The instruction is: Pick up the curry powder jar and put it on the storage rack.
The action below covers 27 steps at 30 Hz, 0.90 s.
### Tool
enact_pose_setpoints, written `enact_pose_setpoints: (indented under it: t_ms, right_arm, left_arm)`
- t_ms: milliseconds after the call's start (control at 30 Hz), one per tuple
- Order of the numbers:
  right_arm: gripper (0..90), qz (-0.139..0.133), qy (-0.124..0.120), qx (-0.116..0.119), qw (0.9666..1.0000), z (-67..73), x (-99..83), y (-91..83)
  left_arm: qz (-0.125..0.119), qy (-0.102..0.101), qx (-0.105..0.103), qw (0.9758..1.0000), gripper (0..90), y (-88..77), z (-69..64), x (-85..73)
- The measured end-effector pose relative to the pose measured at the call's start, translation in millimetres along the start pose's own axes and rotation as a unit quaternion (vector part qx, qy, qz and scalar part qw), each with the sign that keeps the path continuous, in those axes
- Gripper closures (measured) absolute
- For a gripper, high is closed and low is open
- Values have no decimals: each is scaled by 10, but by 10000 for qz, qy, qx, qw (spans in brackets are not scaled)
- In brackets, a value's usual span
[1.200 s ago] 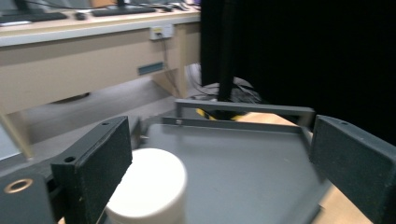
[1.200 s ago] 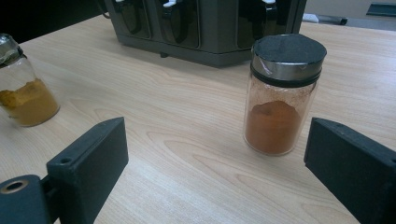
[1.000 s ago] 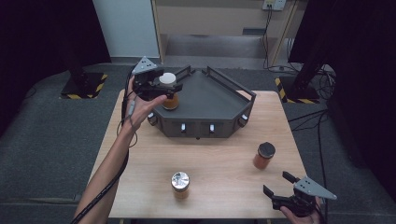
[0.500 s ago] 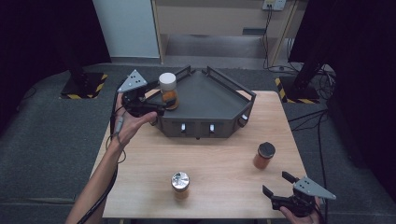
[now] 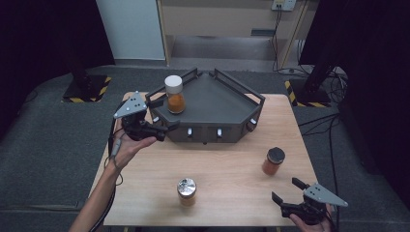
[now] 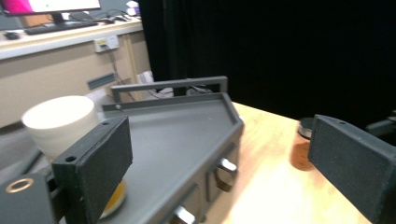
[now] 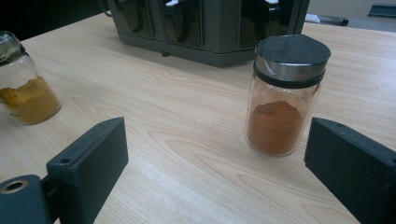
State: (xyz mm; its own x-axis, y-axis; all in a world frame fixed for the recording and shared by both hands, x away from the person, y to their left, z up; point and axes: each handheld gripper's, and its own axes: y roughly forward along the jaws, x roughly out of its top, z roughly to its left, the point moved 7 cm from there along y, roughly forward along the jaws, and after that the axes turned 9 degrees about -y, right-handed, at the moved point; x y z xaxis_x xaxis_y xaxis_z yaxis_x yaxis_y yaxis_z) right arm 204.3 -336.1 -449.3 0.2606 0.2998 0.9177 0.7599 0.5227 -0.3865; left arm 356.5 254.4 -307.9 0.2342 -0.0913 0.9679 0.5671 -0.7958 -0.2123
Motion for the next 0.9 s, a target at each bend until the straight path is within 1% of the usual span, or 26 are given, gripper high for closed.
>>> enact_pose_setpoints:
  t_ms: [67,133,200,400,467,633,700,800,900]
  right_arm:
    - [62,4,5,-3,10000,0,0,2]
    - [62,5,2,4,10000,1,1,2]
    - [62,4,-4,2,10000,2,2,2]
    - [62,9,7,-6,10000,3,2,3]
    - [62,13,-1,-3,10000,3,3,5]
    - [62,15,7,-6,10000,2,3,4]
    - [62,13,3,-4,10000,3,3,4]
    - [62,26,9,-2,10000,5,5,6]
    - [62,19,4,-7,10000,5,4,8]
  left_arm:
    - [7,51,24,10000,58,-32,-19,-48]
    - [-9,6,-55,10000,57,-79,-19,-118]
    - [20,47,-62,10000,55,-119,-23,-186]
    - [73,-23,-115,9999,54,-216,-27,-421]
    - [96,7,-81,9999,54,-254,-39,-495]
    - [19,-114,-24,9999,52,-368,-53,-710]
    - [-11,-152,28,9999,49,-417,-48,-796]
    - [-44,-270,94,9996,47,-489,-40,-909]
    - [-81,-297,215,9993,46,-557,-47,-1023]
